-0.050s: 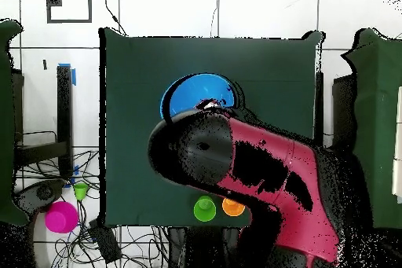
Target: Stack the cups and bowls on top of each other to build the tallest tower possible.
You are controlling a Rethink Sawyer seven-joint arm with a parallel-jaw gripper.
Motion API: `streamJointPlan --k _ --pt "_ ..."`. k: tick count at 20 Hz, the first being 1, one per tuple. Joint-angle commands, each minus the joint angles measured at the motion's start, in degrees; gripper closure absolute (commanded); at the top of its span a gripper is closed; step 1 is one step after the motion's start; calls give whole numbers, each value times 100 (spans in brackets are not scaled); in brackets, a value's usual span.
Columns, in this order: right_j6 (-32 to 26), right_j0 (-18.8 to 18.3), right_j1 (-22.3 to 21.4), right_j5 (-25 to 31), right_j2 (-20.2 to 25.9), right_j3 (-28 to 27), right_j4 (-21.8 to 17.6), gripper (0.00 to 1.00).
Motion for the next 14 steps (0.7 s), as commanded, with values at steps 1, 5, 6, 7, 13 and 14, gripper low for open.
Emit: streamJointPlan --k 1,5,6,7,13,14 --pt "-386 -109 1 -172 676 622 -105 100" --pt "-329 -118 2 -234 716 655 -110 100" --pt "-307 -116 -1 -266 730 682 -100 100" --pt "-285 -115 -3 -299 744 708 -90 100" --pt "-172 -79 -8 -459 779 786 -109 100" --pt "-166 -81 -7 -490 790 788 -119 100"
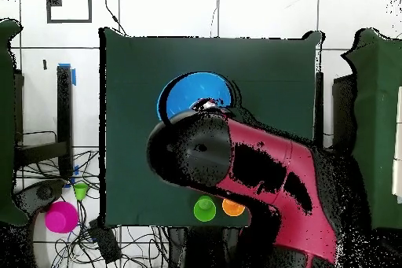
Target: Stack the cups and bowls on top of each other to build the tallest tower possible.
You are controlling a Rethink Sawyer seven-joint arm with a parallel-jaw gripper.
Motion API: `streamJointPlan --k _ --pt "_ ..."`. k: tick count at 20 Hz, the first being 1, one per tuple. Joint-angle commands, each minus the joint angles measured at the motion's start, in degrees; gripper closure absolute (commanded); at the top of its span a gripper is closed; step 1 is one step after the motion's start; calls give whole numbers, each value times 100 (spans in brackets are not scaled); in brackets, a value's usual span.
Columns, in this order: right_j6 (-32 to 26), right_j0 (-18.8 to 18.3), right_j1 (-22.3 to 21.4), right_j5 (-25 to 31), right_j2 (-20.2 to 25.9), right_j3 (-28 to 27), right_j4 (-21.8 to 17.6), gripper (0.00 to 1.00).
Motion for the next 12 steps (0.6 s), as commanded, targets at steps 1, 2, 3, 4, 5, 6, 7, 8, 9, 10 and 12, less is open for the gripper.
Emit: streamJointPlan --k 1,2,3,4,5,6,7,8,9,10,12 --pt "-162 -7 68 -401 592 693 -141 100" --pt "-184 -20 66 -442 615 701 -152 100" --pt "-202 -38 64 -492 646 703 -183 0" --pt "-209 -38 60 -512 650 713 -190 0" --pt "-215 -38 56 -533 653 722 -196 0" --pt "-222 -38 51 -553 656 732 -202 0" --pt "-224 -34 47 -551 656 733 -213 0" --pt "-217 -26 51 -509 648 712 -223 0" --pt "-210 -19 55 -467 640 692 -233 0" --pt "-202 -21 70 -399 634 663 -229 0" --pt "-197 -17 79 -396 621 641 -249 0"
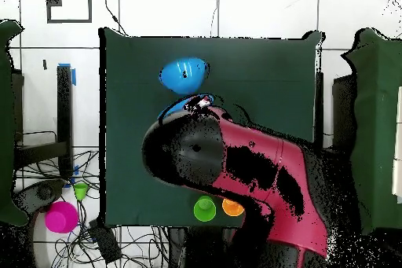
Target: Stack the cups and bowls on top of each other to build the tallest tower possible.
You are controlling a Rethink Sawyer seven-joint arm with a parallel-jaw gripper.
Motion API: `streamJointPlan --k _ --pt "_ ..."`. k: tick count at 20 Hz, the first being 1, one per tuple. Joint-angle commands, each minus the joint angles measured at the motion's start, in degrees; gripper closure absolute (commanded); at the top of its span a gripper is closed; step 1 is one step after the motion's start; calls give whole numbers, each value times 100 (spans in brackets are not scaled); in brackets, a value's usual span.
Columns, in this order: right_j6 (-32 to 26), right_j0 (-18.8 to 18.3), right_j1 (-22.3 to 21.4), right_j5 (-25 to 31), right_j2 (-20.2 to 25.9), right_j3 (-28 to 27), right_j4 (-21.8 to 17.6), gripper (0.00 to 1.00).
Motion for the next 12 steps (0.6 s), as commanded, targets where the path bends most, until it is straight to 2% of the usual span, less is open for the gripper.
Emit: streamJointPlan --k 1,12 --pt "-187 -24 83 -51 523 529 -223 0" --pt "-122 5 160 24 565 400 -195 0"
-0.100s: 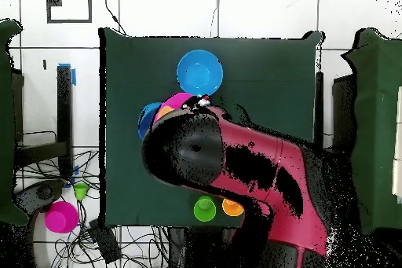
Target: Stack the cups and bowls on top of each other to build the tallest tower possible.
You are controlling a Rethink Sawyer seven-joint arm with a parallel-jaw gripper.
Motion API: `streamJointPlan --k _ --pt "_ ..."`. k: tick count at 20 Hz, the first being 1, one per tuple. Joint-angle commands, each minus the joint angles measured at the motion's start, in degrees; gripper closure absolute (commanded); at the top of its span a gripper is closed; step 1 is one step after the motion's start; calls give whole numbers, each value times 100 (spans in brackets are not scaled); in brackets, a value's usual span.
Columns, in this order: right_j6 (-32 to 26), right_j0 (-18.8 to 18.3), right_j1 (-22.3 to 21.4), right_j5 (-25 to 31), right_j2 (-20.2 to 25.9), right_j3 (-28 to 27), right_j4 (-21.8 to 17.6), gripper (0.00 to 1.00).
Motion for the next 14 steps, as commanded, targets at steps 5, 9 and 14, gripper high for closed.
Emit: streamJointPlan --k 5,9,14 --pt "109 170 201 157 542 288 -174 0" --pt "376 352 380 129 498 73 -242 0" --pt "699 653 686 141 277 -329 -472 0"
